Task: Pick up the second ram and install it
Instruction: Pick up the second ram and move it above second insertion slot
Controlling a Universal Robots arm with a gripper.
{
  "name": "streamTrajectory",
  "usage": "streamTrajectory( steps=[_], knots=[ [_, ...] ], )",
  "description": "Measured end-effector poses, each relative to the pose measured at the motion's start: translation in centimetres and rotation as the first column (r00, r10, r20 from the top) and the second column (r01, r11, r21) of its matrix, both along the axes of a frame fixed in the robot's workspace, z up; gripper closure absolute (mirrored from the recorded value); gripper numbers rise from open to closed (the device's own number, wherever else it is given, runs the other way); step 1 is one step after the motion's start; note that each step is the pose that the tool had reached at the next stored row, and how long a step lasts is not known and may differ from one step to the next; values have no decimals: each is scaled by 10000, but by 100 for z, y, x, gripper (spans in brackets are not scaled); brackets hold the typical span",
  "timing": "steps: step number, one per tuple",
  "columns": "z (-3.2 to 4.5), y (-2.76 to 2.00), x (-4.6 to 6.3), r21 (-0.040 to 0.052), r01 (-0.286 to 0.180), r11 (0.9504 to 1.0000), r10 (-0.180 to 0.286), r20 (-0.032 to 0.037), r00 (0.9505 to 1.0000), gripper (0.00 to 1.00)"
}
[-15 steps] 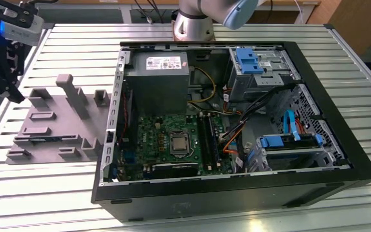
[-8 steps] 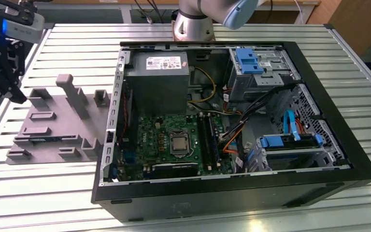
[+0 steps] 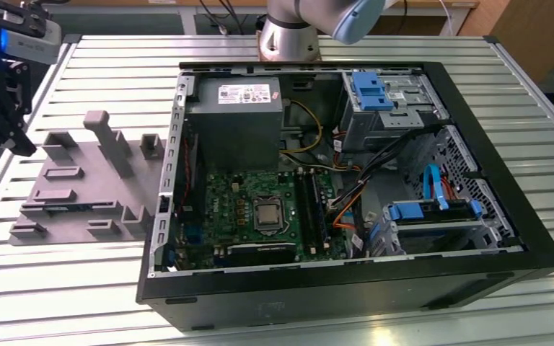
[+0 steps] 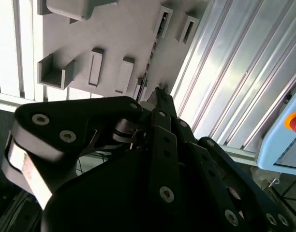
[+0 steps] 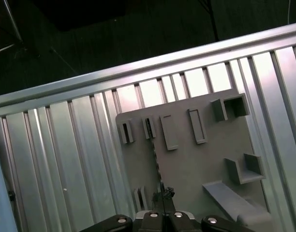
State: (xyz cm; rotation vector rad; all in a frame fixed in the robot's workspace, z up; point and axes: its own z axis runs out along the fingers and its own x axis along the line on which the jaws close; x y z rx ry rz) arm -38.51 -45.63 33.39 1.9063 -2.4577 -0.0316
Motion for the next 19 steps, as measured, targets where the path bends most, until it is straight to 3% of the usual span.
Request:
streamTrajectory(
  steps=[14, 19],
  knots=[
    [-9, -3, -19, 12, -15, 10000, 15, 11, 10000, 89],
    [-22, -23, -43, 16, -269, 9996, 269, 16, 9996, 89]
  ],
)
